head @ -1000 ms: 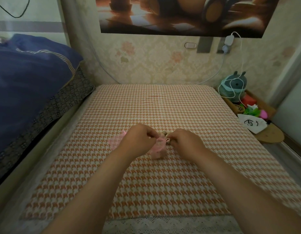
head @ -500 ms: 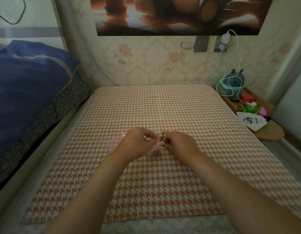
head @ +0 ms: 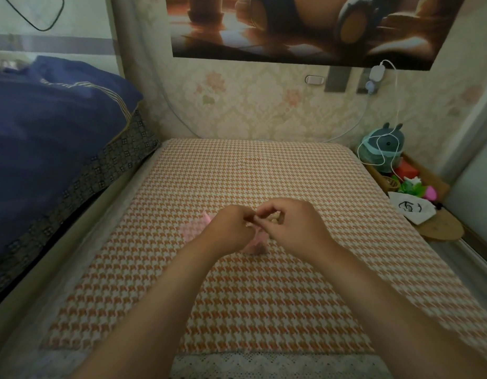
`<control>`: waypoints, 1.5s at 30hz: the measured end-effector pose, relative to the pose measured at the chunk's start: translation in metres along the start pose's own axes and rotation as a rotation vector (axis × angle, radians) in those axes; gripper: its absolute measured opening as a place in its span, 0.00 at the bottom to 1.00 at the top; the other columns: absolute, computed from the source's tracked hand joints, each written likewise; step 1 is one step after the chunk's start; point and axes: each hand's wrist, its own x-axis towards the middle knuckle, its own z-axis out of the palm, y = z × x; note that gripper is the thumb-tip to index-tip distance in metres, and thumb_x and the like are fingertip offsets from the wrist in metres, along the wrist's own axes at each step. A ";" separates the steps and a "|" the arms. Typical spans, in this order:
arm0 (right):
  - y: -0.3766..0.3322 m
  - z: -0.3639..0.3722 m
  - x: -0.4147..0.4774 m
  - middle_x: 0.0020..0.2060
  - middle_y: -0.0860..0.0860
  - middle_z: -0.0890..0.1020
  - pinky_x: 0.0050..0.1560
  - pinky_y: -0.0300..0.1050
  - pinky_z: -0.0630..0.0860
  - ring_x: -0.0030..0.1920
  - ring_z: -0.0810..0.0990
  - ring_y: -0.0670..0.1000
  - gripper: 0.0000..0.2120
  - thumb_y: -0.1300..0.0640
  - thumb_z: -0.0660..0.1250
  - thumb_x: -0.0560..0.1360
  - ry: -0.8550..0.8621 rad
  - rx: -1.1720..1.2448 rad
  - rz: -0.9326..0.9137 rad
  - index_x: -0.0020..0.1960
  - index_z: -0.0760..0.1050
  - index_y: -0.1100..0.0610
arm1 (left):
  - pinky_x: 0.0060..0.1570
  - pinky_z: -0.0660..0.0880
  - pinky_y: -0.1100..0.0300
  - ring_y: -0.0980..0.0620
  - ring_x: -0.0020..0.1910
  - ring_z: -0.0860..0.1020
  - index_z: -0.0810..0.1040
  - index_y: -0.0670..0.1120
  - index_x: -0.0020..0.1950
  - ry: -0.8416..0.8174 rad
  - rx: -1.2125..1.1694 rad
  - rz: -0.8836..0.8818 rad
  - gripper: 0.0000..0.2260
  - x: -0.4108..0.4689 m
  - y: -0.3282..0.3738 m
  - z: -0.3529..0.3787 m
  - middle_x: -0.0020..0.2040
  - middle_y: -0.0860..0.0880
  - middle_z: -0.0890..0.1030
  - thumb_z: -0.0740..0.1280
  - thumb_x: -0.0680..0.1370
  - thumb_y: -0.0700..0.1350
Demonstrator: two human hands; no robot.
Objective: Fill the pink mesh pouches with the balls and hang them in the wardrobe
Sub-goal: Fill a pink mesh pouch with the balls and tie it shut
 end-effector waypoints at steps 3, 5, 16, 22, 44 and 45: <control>0.003 0.006 -0.003 0.46 0.38 0.83 0.44 0.38 0.75 0.43 0.78 0.37 0.07 0.45 0.71 0.77 -0.055 -0.158 -0.037 0.53 0.84 0.44 | 0.36 0.69 0.71 0.56 0.44 0.78 0.83 0.47 0.59 -0.005 -0.030 0.005 0.15 0.000 -0.001 0.000 0.55 0.50 0.84 0.64 0.76 0.36; 0.007 0.007 -0.003 0.49 0.40 0.83 0.44 0.40 0.74 0.44 0.76 0.38 0.08 0.45 0.69 0.78 -0.088 -0.238 -0.055 0.55 0.84 0.44 | 0.39 0.71 0.68 0.56 0.44 0.78 0.83 0.47 0.60 -0.017 -0.044 0.000 0.14 -0.001 -0.002 0.000 0.55 0.50 0.84 0.65 0.77 0.37; 0.047 -0.008 0.004 0.54 0.43 0.82 0.52 0.49 0.79 0.51 0.80 0.47 0.07 0.54 0.69 0.80 -0.026 -0.297 0.207 0.55 0.83 0.46 | 0.42 0.76 0.67 0.60 0.43 0.80 0.83 0.48 0.59 0.015 0.017 0.031 0.12 0.000 -0.007 0.001 0.65 0.51 0.79 0.65 0.79 0.40; 0.061 -0.001 0.002 0.60 0.44 0.83 0.49 0.45 0.77 0.56 0.81 0.49 0.12 0.54 0.68 0.79 -0.166 -0.400 0.299 0.61 0.82 0.45 | 0.32 0.77 0.62 0.52 0.36 0.81 0.83 0.53 0.56 0.008 0.043 0.031 0.09 0.000 -0.006 -0.001 0.65 0.50 0.80 0.66 0.78 0.44; 0.020 -0.007 0.010 0.47 0.40 0.83 0.41 0.36 0.73 0.37 0.78 0.35 0.08 0.51 0.72 0.77 0.057 -0.036 0.124 0.56 0.82 0.47 | 0.35 0.69 0.75 0.65 0.41 0.77 0.81 0.50 0.61 -0.046 0.016 0.073 0.13 0.000 -0.006 0.003 0.58 0.55 0.82 0.65 0.78 0.41; 0.011 -0.008 0.009 0.46 0.40 0.83 0.40 0.35 0.71 0.34 0.77 0.33 0.07 0.51 0.73 0.76 0.050 0.015 0.096 0.54 0.82 0.46 | 0.33 0.69 0.76 0.66 0.38 0.77 0.81 0.50 0.60 -0.048 0.007 0.070 0.12 -0.001 -0.007 0.002 0.53 0.55 0.82 0.65 0.78 0.41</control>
